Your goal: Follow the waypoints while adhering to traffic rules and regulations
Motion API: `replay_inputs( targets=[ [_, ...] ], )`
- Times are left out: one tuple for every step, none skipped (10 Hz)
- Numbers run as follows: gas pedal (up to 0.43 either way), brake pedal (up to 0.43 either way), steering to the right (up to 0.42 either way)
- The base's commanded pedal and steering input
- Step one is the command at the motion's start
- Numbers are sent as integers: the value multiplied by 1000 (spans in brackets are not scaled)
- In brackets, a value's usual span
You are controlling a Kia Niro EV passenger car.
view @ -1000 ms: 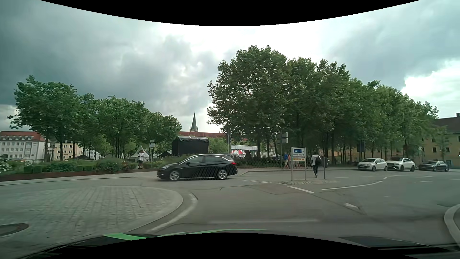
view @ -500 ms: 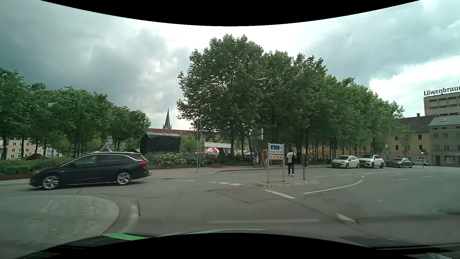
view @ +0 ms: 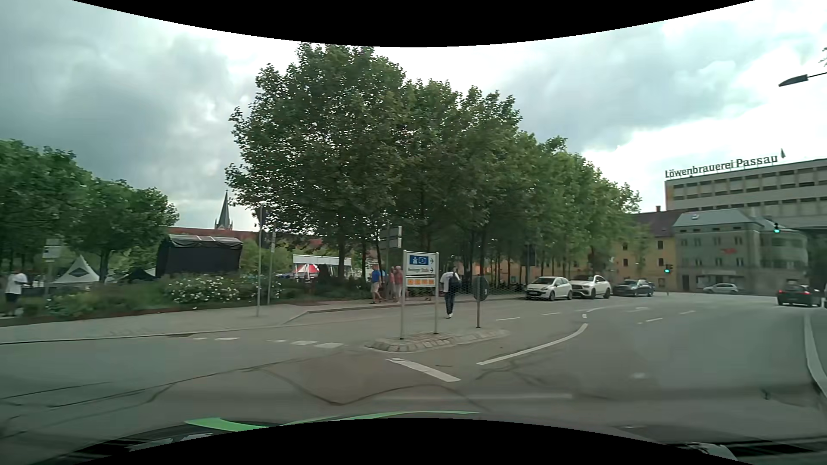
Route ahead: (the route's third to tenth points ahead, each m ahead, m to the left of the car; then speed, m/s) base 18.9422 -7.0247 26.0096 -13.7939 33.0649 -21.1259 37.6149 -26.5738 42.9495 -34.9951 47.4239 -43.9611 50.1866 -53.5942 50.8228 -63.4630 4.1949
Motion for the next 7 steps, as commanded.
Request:
replay_inputs(
  targets=[
    [138,0,428],
    [150,0,431],
    [150,0,431],
    [169,0,430],
    [177,0,429],
    [177,0,425],
    [177,0,412]
  ],
)
